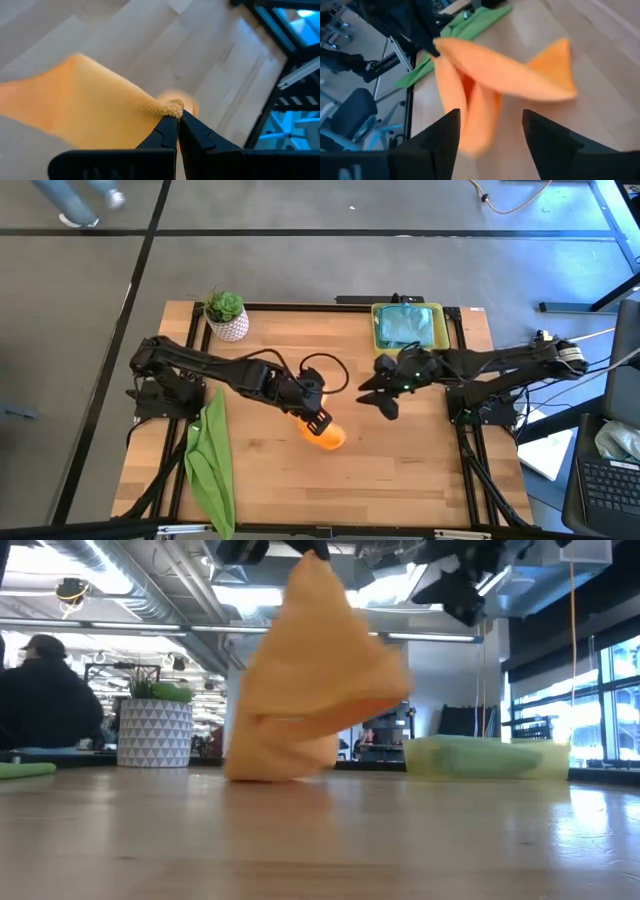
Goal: Fold microfiber towels
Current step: Fold the orange microfiber towel
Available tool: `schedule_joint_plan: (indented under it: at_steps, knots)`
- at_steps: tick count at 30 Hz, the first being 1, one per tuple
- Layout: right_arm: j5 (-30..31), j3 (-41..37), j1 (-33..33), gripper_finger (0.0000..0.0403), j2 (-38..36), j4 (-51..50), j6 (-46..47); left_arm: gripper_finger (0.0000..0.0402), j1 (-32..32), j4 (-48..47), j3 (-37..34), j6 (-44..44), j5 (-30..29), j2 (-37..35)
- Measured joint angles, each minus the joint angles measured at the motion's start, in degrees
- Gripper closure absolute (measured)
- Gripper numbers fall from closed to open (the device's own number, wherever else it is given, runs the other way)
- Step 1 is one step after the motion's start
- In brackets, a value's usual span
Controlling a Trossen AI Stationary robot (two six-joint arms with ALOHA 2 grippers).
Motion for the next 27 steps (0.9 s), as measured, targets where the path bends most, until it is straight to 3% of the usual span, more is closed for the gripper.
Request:
schedule_joint_plan:
  at_steps: [11, 20, 24, 27]
  knots:
    - [-0.43, 14.41, 0.07, 0.0183, 13.76, 2.20, -18.78, 0.0402, 2.13, 4.93, -0.09, 2.34, 3.38, -5.01]
    - [-0.90, 26.17, 0.10, 0.0183, 22.19, -1.71, -18.95, 0.0401, 2.50, 4.54, 0.00, 1.43, 4.03, -8.06]
    - [-0.22, 27.40, 0.13, 0.0183, 23.31, -1.64, -18.87, 0.0401, 2.34, 4.95, 0.00, 0.41, 4.22, -9.27]
    - [2.84, 27.03, 0.03, 0.0183, 23.95, -7.45, -19.65, 0.0401, 2.29, 6.17, 0.00, 0.28, 5.40, -10.43]
